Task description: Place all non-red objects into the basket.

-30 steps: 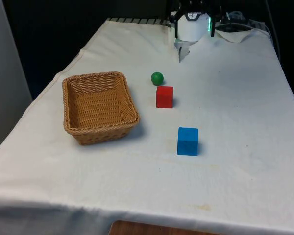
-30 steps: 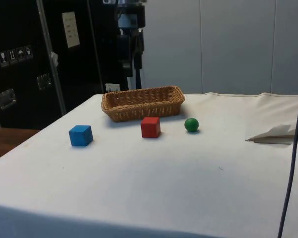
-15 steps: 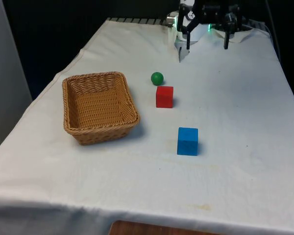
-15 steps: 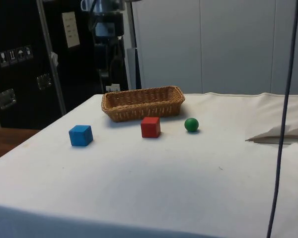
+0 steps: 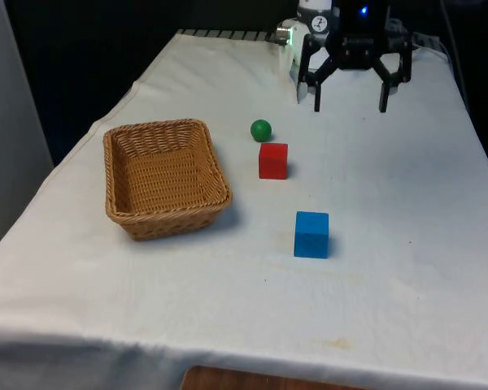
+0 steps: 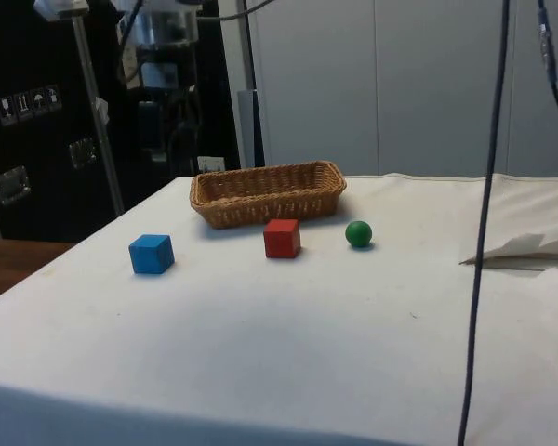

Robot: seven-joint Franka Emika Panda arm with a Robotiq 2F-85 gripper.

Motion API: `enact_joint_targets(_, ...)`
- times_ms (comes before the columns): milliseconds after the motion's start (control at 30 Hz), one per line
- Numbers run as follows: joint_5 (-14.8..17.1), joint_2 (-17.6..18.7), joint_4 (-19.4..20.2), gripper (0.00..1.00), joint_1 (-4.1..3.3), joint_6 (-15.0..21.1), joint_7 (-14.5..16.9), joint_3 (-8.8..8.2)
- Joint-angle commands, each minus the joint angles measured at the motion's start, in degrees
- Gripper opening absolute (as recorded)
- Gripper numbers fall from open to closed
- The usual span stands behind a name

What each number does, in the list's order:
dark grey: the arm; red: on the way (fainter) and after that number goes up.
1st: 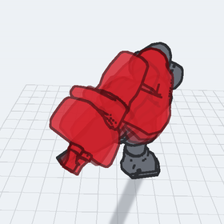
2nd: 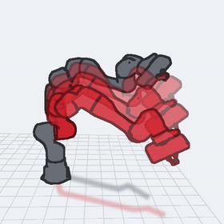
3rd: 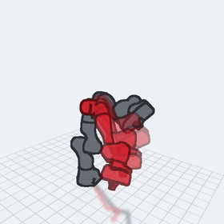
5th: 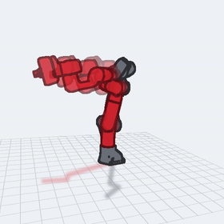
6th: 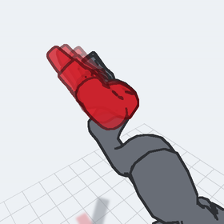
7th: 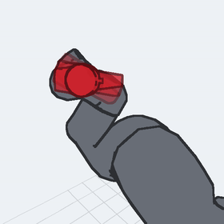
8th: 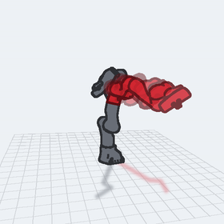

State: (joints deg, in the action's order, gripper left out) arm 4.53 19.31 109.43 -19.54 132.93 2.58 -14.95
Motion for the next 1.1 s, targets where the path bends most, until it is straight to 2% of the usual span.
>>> enact_joint_targets(0,0.97,0.74,-0.86,1.0,0.4,-0.17,0.69,0.29)
enact_joint_targets(133,1.72,3.32,-3.55,1.0,0.74,-0.29,1.43,-0.06)
enact_joint_targets(167,0.86,2.69,-2.81,1.0,0.23,0.0,0.63,-0.34)
enact_joint_targets(200,1.95,3.95,-4.18,1.0,0.8,-0.23,1.6,-0.17)
enact_joint_targets(400,3.9,8.19,-8.25,1.0,1.49,-0.11,3.21,-0.8)
enact_joint_targets(433,3.09,7.68,-7.62,1.0,0.92,0.0,2.52,-1.2)
enact_joint_targets(467,4.13,8.65,-8.77,1.0,1.66,-0.17,3.55,-0.97)
enact_joint_targets(700,6.93,12.2,-12.72,1.0,2.41,-0.57,6.59,-2.52)
enact_joint_targets(733,7.33,12.61,-13.24,1.0,2.46,-0.63,6.99,-2.69)
enact_joint_targets(767,6.76,12.26,-12.55,1.0,1.78,-0.06,6.47,-3.21)
enact_joint_targets(800,7.68,13.01,-13.69,1.0,2.52,-0.69,7.33,-2.86)
enact_joint_targets(933,9.8,15.36,-16.1,1.0,3.15,-0.69,9.4,-3.67)
enact_joint_targets(1033,11.46,16.39,-16.96,1.0,3.27,-0.57,10.94,-4.24)
enact_joint_targets(1067,11.23,16.44,-16.79,1.0,2.69,-0.23,10.66,-4.87)
